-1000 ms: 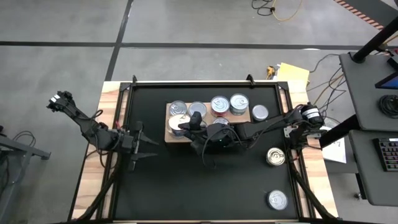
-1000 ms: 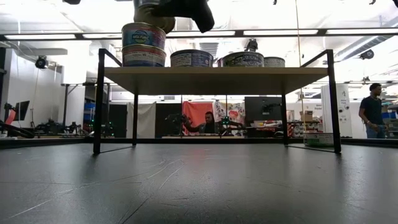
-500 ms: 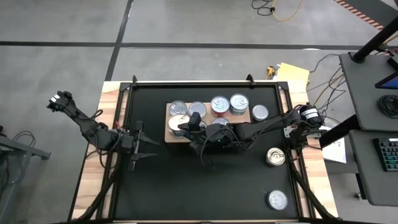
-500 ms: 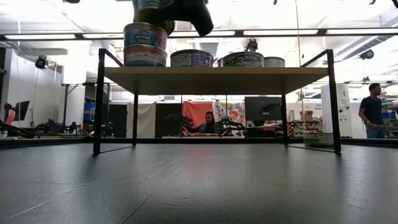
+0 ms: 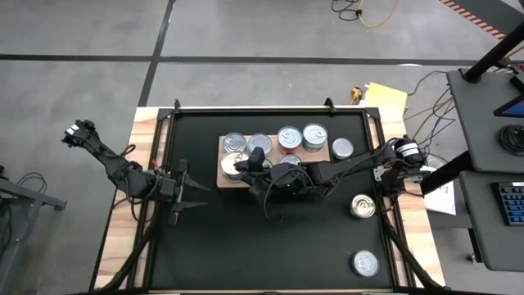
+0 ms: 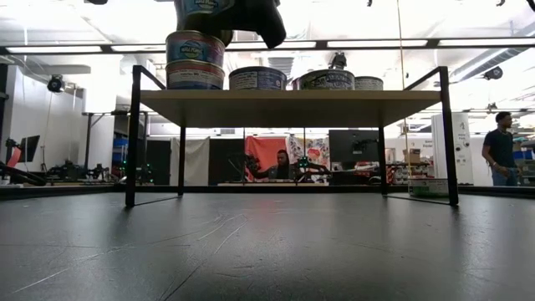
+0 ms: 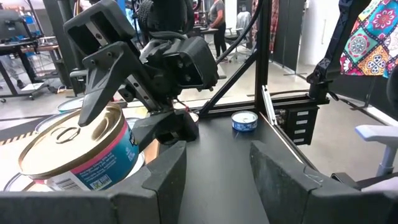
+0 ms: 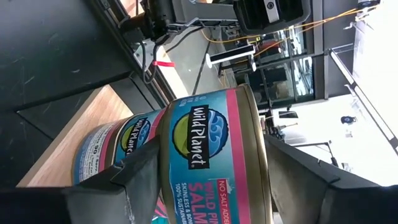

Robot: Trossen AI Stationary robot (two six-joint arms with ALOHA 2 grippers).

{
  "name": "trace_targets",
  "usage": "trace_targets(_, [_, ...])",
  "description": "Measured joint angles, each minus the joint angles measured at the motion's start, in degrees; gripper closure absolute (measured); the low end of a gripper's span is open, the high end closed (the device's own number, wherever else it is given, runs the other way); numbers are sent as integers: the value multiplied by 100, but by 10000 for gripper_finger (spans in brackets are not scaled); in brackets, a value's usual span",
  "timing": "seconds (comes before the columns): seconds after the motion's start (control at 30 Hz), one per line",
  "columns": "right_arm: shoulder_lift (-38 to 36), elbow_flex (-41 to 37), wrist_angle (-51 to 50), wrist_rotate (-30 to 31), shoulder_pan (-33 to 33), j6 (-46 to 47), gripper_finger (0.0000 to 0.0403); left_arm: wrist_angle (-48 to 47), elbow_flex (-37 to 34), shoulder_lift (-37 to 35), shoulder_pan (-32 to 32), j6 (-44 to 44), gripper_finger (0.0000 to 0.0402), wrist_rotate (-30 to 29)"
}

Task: Stack canned seafood by type on shelf
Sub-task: Stack the blue tuna can on the blue tuna can

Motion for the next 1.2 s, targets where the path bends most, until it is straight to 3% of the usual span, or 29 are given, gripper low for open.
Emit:
trace_targets(0.9, [4, 171, 45, 4, -225, 964, 57, -44, -2, 2, 0, 6, 240, 0])
trace_targets(1.2, [4, 269, -61, 7, -225, 1024, 50, -46, -2, 2, 0, 6, 240, 0])
